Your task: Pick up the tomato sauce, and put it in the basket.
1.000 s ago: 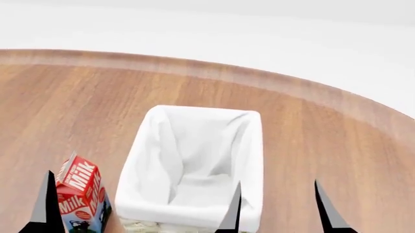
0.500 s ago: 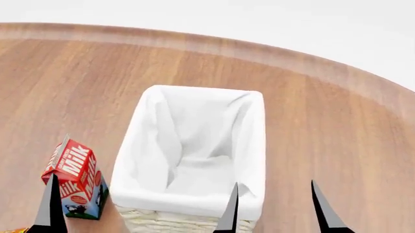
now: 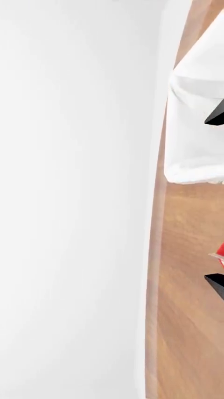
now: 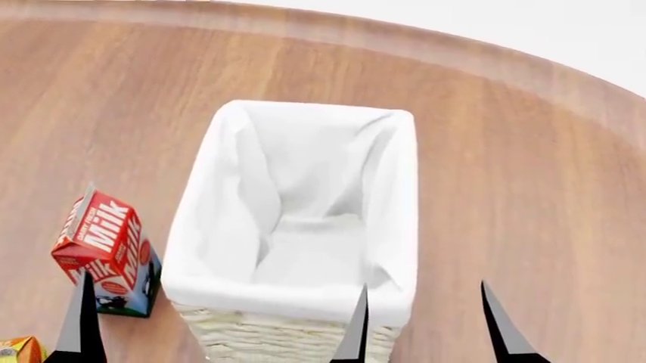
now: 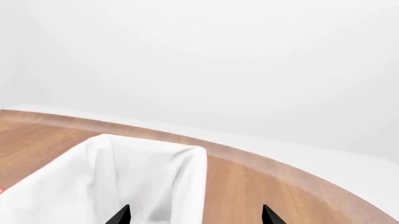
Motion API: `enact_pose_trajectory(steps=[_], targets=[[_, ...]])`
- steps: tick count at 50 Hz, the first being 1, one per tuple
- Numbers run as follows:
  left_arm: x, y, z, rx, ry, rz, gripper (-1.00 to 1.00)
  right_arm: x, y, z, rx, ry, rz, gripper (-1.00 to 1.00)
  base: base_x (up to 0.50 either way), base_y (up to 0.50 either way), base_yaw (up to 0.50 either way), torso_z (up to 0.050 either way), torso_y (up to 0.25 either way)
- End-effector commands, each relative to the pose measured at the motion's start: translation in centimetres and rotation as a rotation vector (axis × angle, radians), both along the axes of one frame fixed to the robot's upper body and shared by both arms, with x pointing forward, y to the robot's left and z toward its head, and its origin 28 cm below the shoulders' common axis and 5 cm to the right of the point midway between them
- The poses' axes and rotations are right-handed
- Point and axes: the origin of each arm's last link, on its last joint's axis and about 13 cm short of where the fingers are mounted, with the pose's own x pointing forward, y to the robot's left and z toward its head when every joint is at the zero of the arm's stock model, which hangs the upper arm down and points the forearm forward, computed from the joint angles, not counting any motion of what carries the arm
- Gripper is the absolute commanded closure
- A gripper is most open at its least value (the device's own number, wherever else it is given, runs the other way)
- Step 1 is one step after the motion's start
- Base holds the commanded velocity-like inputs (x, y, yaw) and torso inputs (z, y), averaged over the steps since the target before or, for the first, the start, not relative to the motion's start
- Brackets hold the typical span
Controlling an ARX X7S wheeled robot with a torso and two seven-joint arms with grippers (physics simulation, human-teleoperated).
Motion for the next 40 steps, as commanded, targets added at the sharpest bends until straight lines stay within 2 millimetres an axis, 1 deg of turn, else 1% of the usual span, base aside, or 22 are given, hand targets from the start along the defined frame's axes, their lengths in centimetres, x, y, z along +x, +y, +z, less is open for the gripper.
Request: enact_pose_trajectory(steps=[1,5,6,8,11,12,13,16,19,21,25,28,30,31,33,36,40], targets=[[0.1,0.0,0.0,0.000,0.002,-0.004,-1.00,0.0,0.0,0.0,-0.004,0.005,0.004,-1.00,0.00,0.00,0.00,0.049,-0.104],[0.0,-0.1,-0.1,0.001,0.000,-0.018,-1.00,0.1,0.0,-0.1,-0.004,0.008,0.004,-1.00,0.00,0.00,0.00,0.048,-0.104],[-0.1,-0.2,0.0,0.002,-0.030,-0.048,-1.00,0.1,0.0,-0.1,-0.005,0.008,0.004,-1.00,0.00,0.00,0.00,0.000,0.000],[-0.2,-0.3,0.0,0.005,-0.016,-0.043,-1.00,0.1,0.0,0.0,-0.005,0.008,0.006,-1.00,0.00,0.00,0.00,0.000,0.000],[-0.5,-0.4,0.5,-0.031,-0.024,-0.088,-1.00,0.1,0.0,-0.1,-0.007,0.010,0.005,-1.00,0.00,0.00,0.00,0.000,0.000],[-0.3,-0.3,0.5,-0.017,-0.020,-0.082,-1.00,0.1,0.0,-0.1,-0.008,0.010,0.006,-1.00,0.00,0.00,0.00,0.000,0.000],[-0.1,-0.2,0.8,-0.012,-0.025,-0.073,-1.00,0.1,0.0,-0.2,-0.009,0.011,0.006,-1.00,0.00,0.00,0.00,0.000,0.000],[-0.2,0.2,2.3,-0.003,-0.075,-0.084,-1.00,0.1,0.2,0.0,-0.011,0.009,0.008,-1.00,0.00,0.00,0.00,0.000,0.000],[-0.3,0.5,3.0,0.028,-0.116,-0.080,-1.00,0.1,0.2,0.1,-0.014,0.007,0.009,-1.00,0.00,0.00,0.00,0.000,0.000],[-0.3,1.0,3.4,0.003,-0.109,-0.073,-1.00,0.1,0.2,-0.1,-0.015,0.008,0.010,-1.00,0.00,0.00,0.00,0.000,0.000],[-0.1,1.9,4.4,0.001,-0.106,-0.040,-1.00,0.0,0.2,0.1,-0.014,0.005,0.010,-1.00,0.00,0.00,0.00,0.000,0.000],[0.0,2.4,5.2,-0.002,-0.100,-0.049,-1.00,0.1,0.2,0.1,-0.008,0.000,0.010,-1.00,0.00,0.00,0.00,0.000,0.000],[-0.1,2.6,5.3,0.032,-0.103,-0.057,-1.00,0.0,0.2,0.2,-0.006,-0.003,0.009,-1.00,0.00,0.00,0.00,0.000,0.000],[-0.1,3.0,5.2,0.113,-0.141,-0.030,-1.00,0.0,0.2,0.3,-0.008,-0.006,0.009,-1.00,0.00,0.00,0.00,0.000,0.000],[-0.2,3.2,5.2,0.107,-0.122,-0.050,-1.00,-0.1,0.1,0.4,-0.007,-0.009,0.007,-1.00,0.00,0.00,0.00,0.000,0.000],[-0.6,3.6,5.0,0.170,-0.125,-0.066,-1.00,-0.1,0.1,0.3,-0.008,-0.008,0.006,-1.00,0.00,0.00,0.00,0.000,0.000],[-0.6,3.8,4.9,0.198,-0.122,-0.060,-1.00,0.0,0.3,0.3,-0.009,-0.007,0.014,-1.00,0.00,0.00,0.00,0.000,0.000]])
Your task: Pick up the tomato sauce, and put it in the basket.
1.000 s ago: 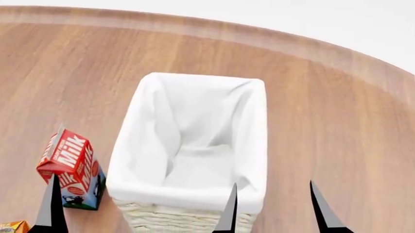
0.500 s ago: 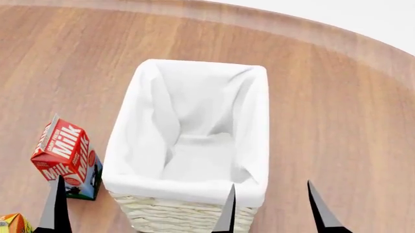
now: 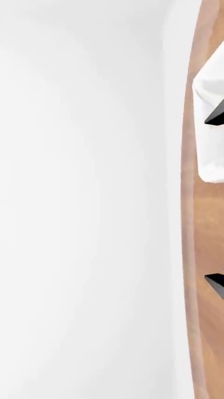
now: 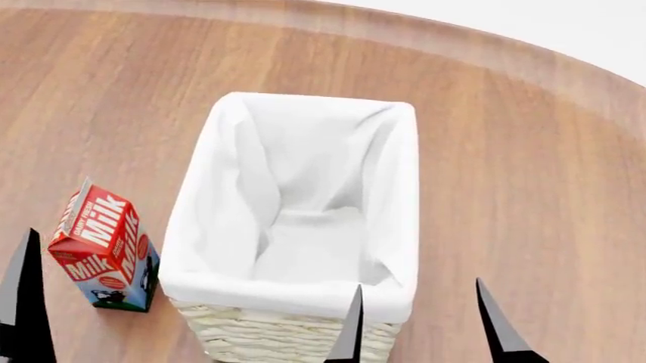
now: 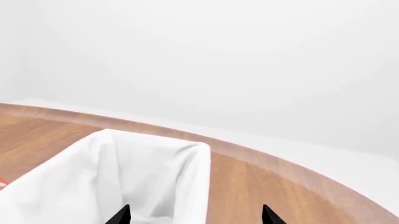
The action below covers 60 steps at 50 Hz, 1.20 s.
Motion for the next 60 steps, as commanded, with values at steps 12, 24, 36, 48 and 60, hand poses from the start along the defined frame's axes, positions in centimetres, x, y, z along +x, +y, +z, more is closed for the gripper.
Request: enact_pose_trajectory(steps=[12,24,36,48,60], targets=[[-1.5,1.0,-0.8,0.334,0.007,-0.104,-1.00,-0.1,0.0,0.3,0.001,-0.010,0.002,-1.00,0.00,0.00,0.00,0.000,0.000],[-2.1,2.2,-1.2,0.455,0.052,-0.132,-1.00,-0.2,-0.1,0.3,0.003,-0.011,0.002,-1.00,0.00,0.00,0.00,0.000,0.000],[-2.8,2.5,-1.0,0.478,0.144,-0.213,-1.00,-0.1,-0.2,0.3,0.002,-0.011,0.002,-1.00,0.00,0.00,0.00,0.000,0.000],[-4.2,2.6,-0.8,0.355,0.395,-0.346,-1.00,-0.1,0.0,0.3,-0.001,-0.010,0.004,-1.00,0.00,0.00,0.00,0.000,0.000],[-4.7,3.3,-0.7,0.163,0.698,-0.407,-1.00,-0.1,0.1,0.1,-0.002,-0.007,0.012,-1.00,0.00,0.00,0.00,0.000,0.000]])
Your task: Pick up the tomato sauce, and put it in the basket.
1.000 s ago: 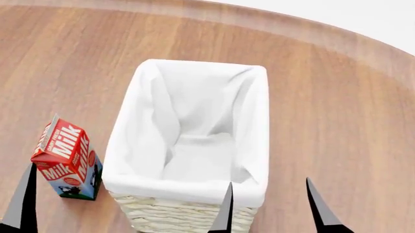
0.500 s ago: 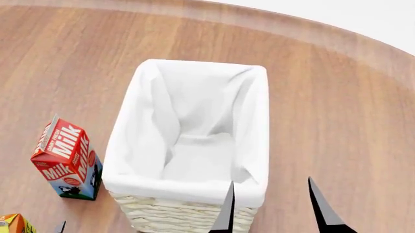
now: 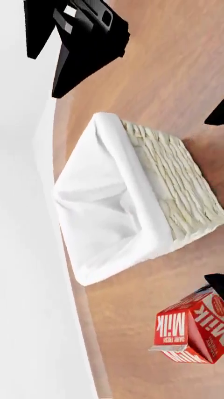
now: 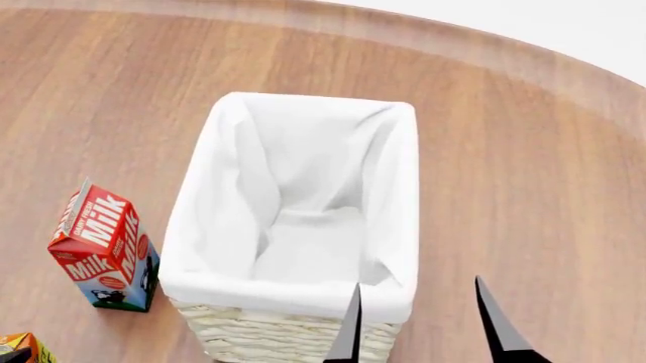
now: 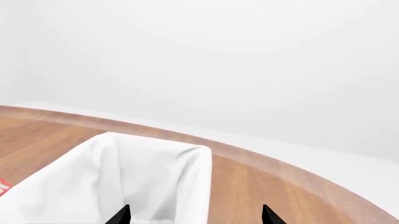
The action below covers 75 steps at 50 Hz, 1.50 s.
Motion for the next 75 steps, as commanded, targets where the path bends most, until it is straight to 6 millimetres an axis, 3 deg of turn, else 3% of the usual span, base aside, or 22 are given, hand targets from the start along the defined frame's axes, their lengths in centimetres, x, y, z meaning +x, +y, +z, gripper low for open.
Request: enact_pose_trajectory(steps=[1,25,62,75], targets=[[-0.5,0.5,0.3,-0.090,0.270,0.010,-1.00,0.1,0.1,-0.1,-0.002,0.002,0.005,-1.00,0.00,0.00,0.00,0.000,0.000],[-0.9,0.9,-1.1,0.065,0.427,0.017,-1.00,0.1,0.2,-0.1,-0.006,0.006,0.005,-1.00,0.00,0.00,0.00,0.000,0.000],[-2.6,1.2,-6.2,0.194,0.568,0.061,-1.00,0.2,0.0,-0.3,-0.004,0.008,-0.001,-1.00,0.00,0.00,0.00,0.000,0.000],[-2.0,1.8,-5.4,0.187,0.549,0.095,-1.00,0.2,0.1,-0.4,-0.006,0.012,0.003,-1.00,0.00,0.00,0.00,0.000,0.000]])
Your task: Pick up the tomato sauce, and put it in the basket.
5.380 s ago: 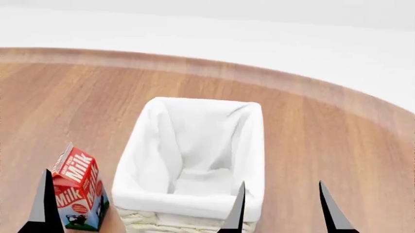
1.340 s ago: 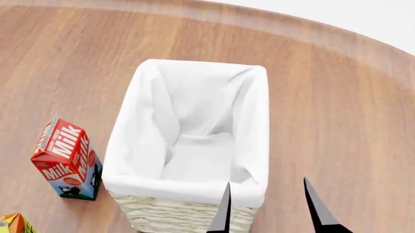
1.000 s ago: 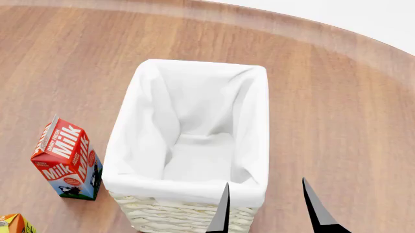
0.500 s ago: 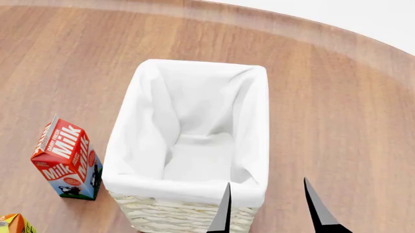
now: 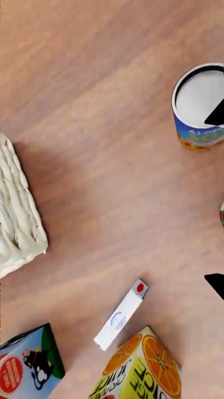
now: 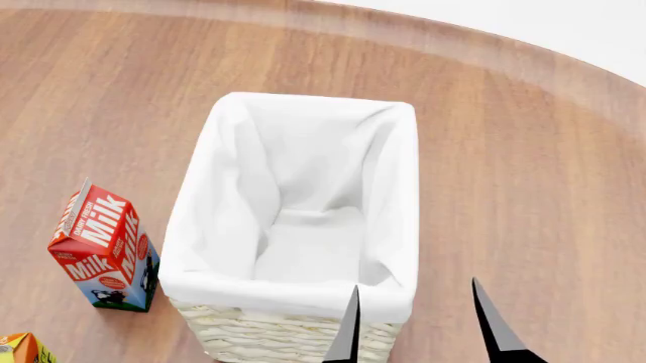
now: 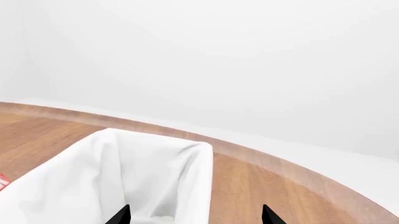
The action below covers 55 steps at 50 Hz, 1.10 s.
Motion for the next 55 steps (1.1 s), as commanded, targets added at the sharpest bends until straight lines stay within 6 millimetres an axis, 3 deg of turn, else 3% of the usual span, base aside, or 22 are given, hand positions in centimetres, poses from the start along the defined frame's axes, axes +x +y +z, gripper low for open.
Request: enact_pose_trajectory(steps=[1,30,55], targets=[[0.1,0.5,0.2,0.012,0.001,0.020,-1.00,0.0,0.0,-0.1,-0.001,0.002,0.002,-1.00,0.00,0.00,0.00,0.000,0.000],[0.4,2.8,-1.8,0.102,0.022,0.110,-1.00,0.1,0.3,-0.2,-0.006,0.007,0.010,-1.00,0.00,0.00,0.00,0.000,0.000],[0.2,2.1,-2.3,0.095,0.038,0.062,-1.00,0.0,0.2,0.0,-0.005,0.003,0.010,-1.00,0.00,0.00,0.00,0.000,0.000]])
